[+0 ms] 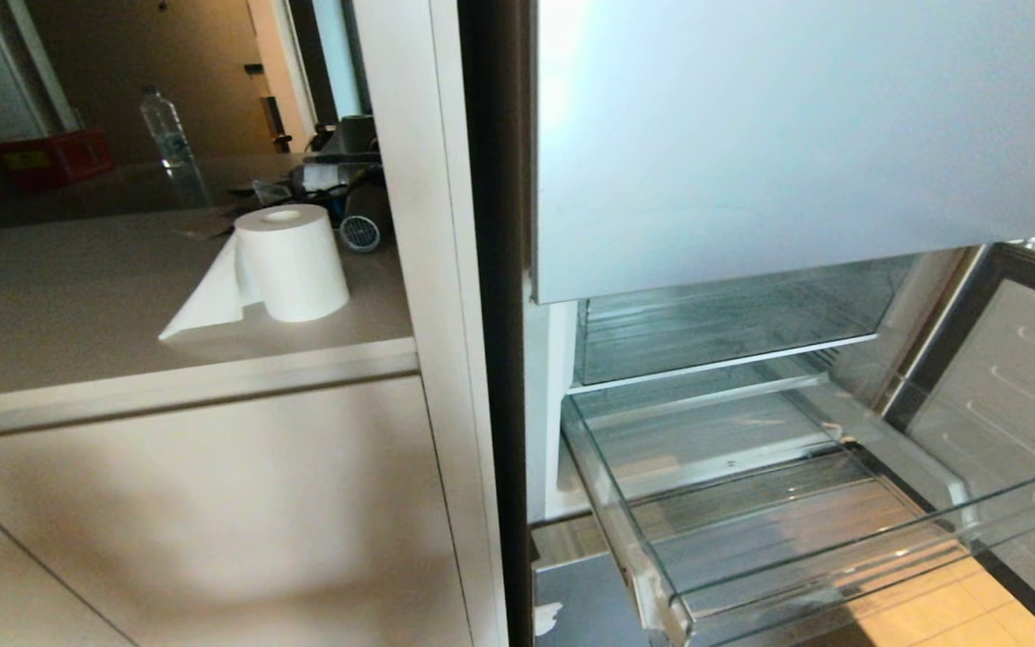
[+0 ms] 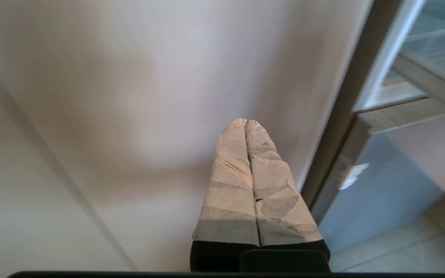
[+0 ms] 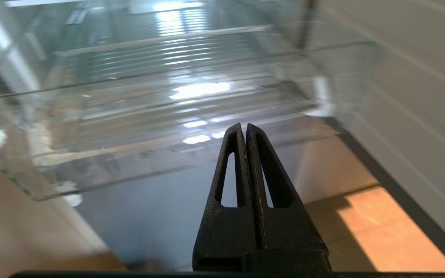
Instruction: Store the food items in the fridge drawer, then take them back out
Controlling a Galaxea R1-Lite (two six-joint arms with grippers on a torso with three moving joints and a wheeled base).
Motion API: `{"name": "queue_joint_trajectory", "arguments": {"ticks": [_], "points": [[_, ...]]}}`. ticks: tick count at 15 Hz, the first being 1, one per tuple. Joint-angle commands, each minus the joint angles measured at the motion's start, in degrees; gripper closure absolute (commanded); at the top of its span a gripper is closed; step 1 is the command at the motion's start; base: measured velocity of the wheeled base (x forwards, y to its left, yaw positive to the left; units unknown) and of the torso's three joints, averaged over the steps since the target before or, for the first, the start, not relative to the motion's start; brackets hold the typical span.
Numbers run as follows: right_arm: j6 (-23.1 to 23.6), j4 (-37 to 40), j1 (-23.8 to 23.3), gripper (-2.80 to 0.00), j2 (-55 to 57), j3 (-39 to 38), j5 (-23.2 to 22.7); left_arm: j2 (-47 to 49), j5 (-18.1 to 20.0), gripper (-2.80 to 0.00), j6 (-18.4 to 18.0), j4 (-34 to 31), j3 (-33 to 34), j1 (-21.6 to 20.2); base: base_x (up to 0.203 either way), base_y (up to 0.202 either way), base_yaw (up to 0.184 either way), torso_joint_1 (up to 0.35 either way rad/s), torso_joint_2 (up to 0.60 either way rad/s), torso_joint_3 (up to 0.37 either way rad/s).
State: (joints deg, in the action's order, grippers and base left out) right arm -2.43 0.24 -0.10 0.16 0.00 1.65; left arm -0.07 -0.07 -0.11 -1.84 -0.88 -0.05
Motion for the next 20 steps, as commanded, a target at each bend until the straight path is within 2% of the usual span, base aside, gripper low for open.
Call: {"name": "queue_joint_trajectory", "arguments": {"ticks": [1,4,6,11,15,20], "points": [[0.1,-0.1,0.0,0.0,1.5,0.0,-0.1,0.1,0.0,0.0,0.0,0.0,0.0,0.0,0.001,-0.004,0.104,0.001,0.01,-0.001],[1.7,-0.5,0.3,0.0,11.5,0.1,-0.4,0.1,0.0,0.0,0.0,0.0,0.0,0.0,-0.001,-0.001,0.019,0.0,0.0,-0.001],[2.0,-2.4,0.5,0.0,23.8,0.9,-1.2,0.1,0.0,0.0,0.0,0.0,0.0,0.0,0.0,0.0,0.0,0.0,0.0,0.0],[1.7,-6.8,1.8,0.0,53.1,4.5,-8.9,0.1,0.0,0.0,0.0,0.0,0.0,0.0,0.0,0.0,0.0,0.0,0.0,0.0],[1.2,-7.8,2.1,0.0,75.0,13.7,-12.7,0.1,0.0,0.0,0.0,0.0,0.0,0.0,0.0,0.0,0.0,0.0,0.0,0.0],[0.4,-10.7,2.7,0.0,95.3,30.4,-19.0,0.1,0.0,0.0,0.0,0.0,0.0,0.0,0.0,0.0,0.0,0.0,0.0,0.0]]}}
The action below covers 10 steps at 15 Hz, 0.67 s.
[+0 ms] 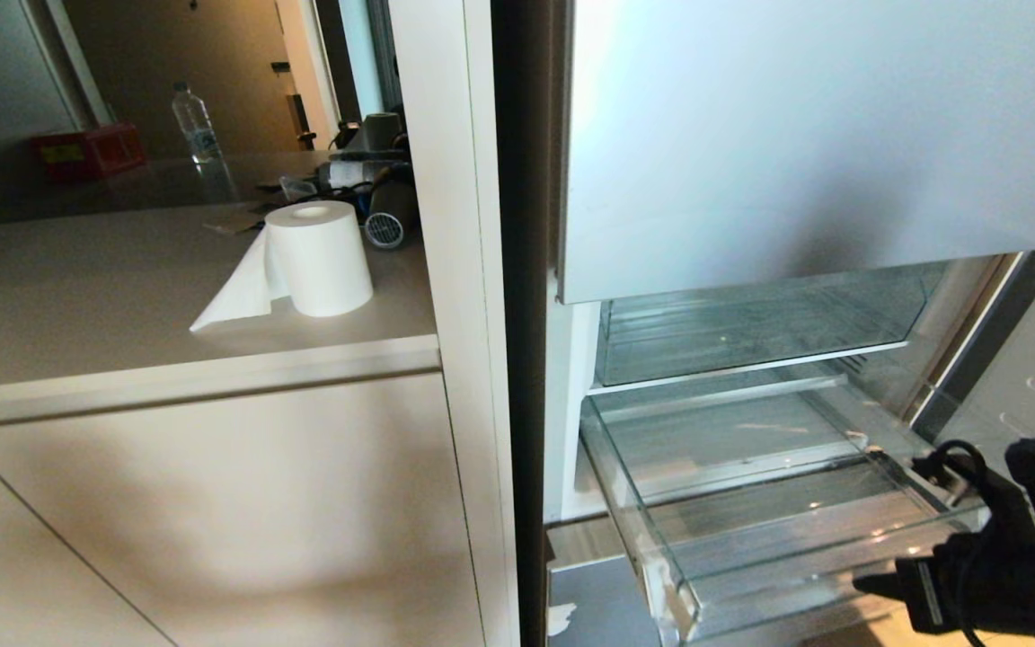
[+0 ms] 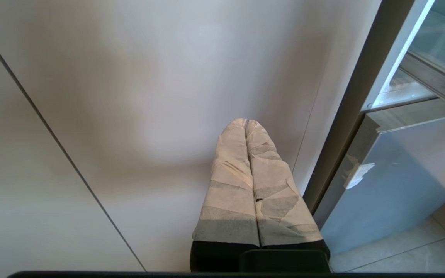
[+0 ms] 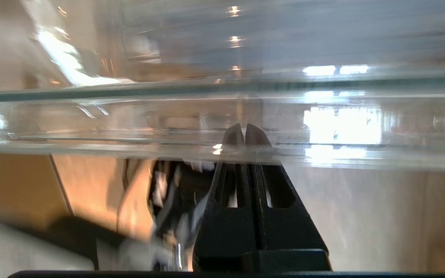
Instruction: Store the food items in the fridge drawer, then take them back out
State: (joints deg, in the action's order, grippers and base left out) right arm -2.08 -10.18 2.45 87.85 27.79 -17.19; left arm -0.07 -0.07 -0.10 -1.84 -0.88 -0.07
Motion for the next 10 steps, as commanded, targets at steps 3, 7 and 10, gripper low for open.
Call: {"name": "queue_joint_trajectory", "arguments": {"ticks": [3,7,10], "points": [[-5.6,-6.8,2.8,0.0,18.7,11.6,-0.8,0.1,0.0,0.0,0.0,0.0,0.0,0.0,0.0,0.0,0.0,0.0,0.0,0.0],[-17.8,-20.6,5.5,0.0,18.8,10.8,-1.0,0.1,0.0,0.0,-0.1,0.0,0.0,0.0,0.0,0.0,0.0,0.0,0.0,0.0],[-19.0,-22.2,5.7,0.0,8.3,3.5,-1.0,0.1,0.0,0.0,0.0,0.0,0.0,0.0,0.0,0.0,0.0,0.0,0.0,0.0]]}}
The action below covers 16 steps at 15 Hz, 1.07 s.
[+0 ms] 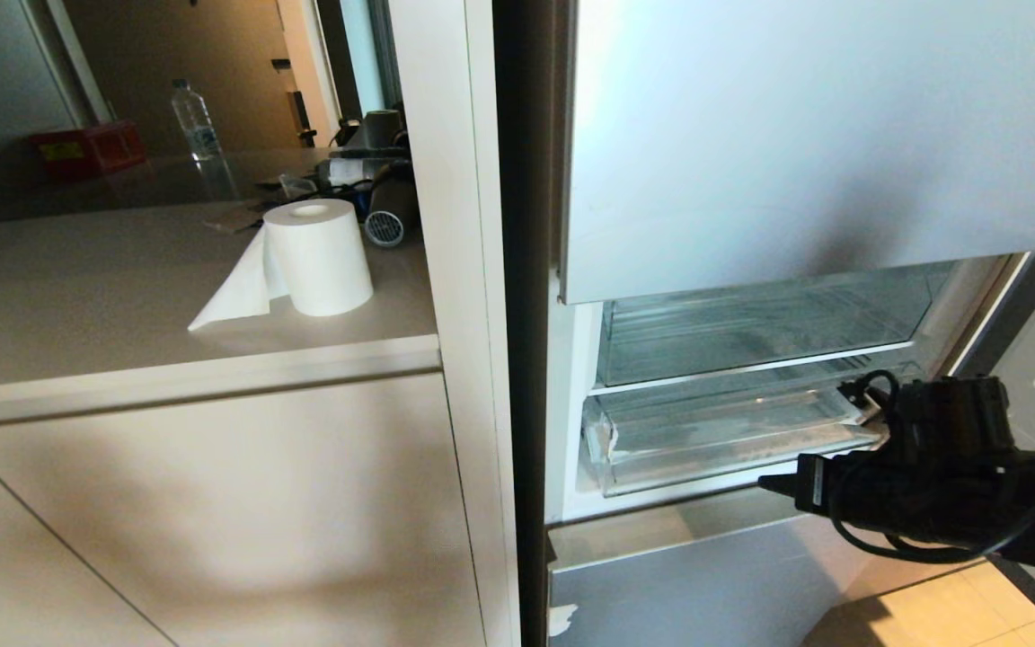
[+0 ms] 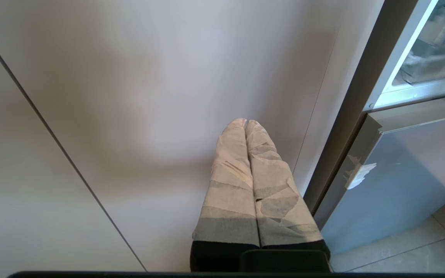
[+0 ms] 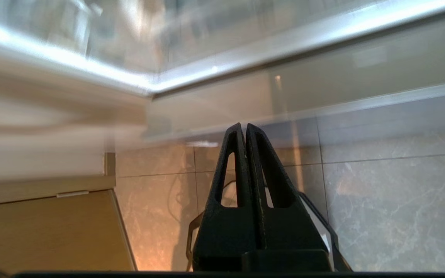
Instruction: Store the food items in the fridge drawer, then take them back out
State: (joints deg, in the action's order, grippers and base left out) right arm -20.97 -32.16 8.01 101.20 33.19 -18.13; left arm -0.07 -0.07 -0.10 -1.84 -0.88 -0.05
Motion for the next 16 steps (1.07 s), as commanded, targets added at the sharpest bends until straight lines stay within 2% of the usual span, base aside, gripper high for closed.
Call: {"name": "queue_joint_trajectory", "arguments": {"ticks": [1,4,6,10,13,16], "points": [[-0.1,-0.3,0.2,0.0,-8.9,-4.5,0.0,0.1,0.0,0.0,0.0,0.0,0.0,0.0,0.0,0.0,0.0,0.0,0.0,0.0],[1.4,0.3,0.2,0.0,-24.0,-12.6,0.6,0.1,0.0,0.0,0.0,0.0,0.0,0.0,0.0,0.0,0.0,0.0,0.0,0.0],[2.9,2.8,0.1,0.0,-37.0,-16.9,2.7,0.1,0.0,0.0,0.0,0.0,0.0,0.0,0.0,0.0,0.0,0.0,0.0,0.0],[7.0,15.9,-2.4,0.0,-67.0,-20.8,9.6,0.0,0.0,0.0,0.0,0.0,0.0,0.0,0.0,0.0,0.0,0.0,0.0,0.0],[13.0,23.8,-6.0,0.0,-84.9,-26.3,13.5,0.1,0.0,0.0,0.0,0.0,0.0,0.0,0.0,0.0,0.0,0.0,0.0,0.0],[19.1,28.0,-8.1,0.0,-96.2,-32.3,16.3,0.1,0.0,0.0,0.0,0.0,0.0,0.0,0.0,0.0,0.0,0.0,0.0,0.0]]}}
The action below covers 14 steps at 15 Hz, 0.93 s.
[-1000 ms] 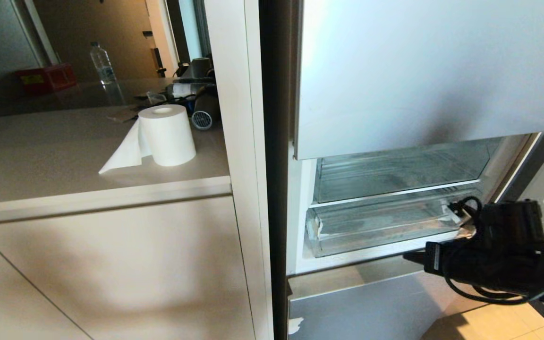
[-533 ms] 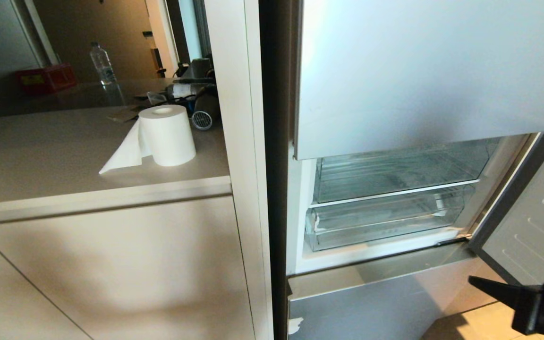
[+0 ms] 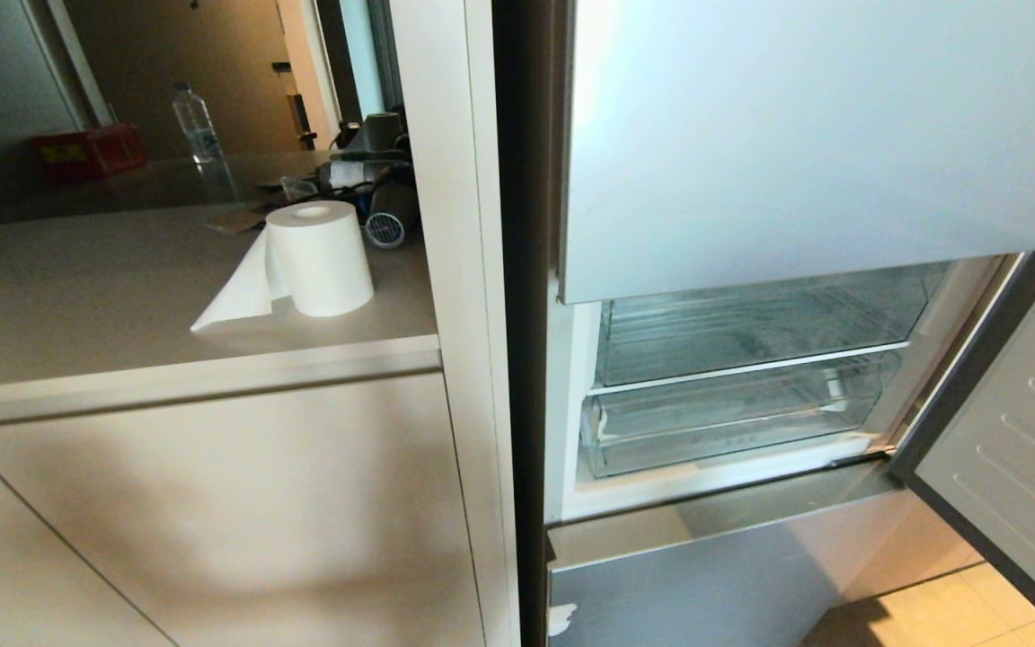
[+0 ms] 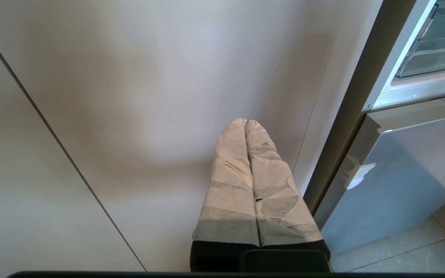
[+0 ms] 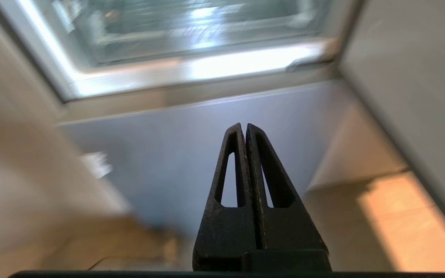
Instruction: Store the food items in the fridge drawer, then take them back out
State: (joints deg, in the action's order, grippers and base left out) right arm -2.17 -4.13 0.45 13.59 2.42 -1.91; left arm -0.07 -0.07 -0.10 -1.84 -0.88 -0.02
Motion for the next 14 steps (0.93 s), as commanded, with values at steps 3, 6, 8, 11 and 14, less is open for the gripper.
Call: {"name": "queue_joint_trajectory", "arguments": {"ticks": [3,6,8,11,14], "points": [[5.6,4.4,-0.9,0.0,-13.7,-2.3,2.0,0.1,0.0,0.0,0.0,0.1,0.1,0.0,0.0,0.0,0.0,0.0,0.0,0.0],[6.2,4.8,-0.9,0.0,-13.5,-2.5,1.8,0.1,0.0,0.0,-0.1,0.1,0.0,-0.1,0.0,0.0,0.0,0.0,0.0,0.0],[6.4,4.8,-0.9,0.0,-13.5,-2.4,1.9,0.1,0.0,0.0,0.0,0.1,0.0,-0.1,0.0,0.0,0.0,0.0,0.0,0.0],[6.0,4.8,-0.9,0.0,-13.5,-2.4,2.2,0.1,0.1,0.0,0.0,0.1,0.1,-0.1,0.0,0.0,0.0,0.0,0.0,0.0],[6.0,4.8,-0.9,0.0,-13.5,-2.4,2.2,0.1,0.0,0.0,0.1,0.1,0.1,-0.1,-0.047,0.0,0.002,0.007,0.0,0.001]]}}
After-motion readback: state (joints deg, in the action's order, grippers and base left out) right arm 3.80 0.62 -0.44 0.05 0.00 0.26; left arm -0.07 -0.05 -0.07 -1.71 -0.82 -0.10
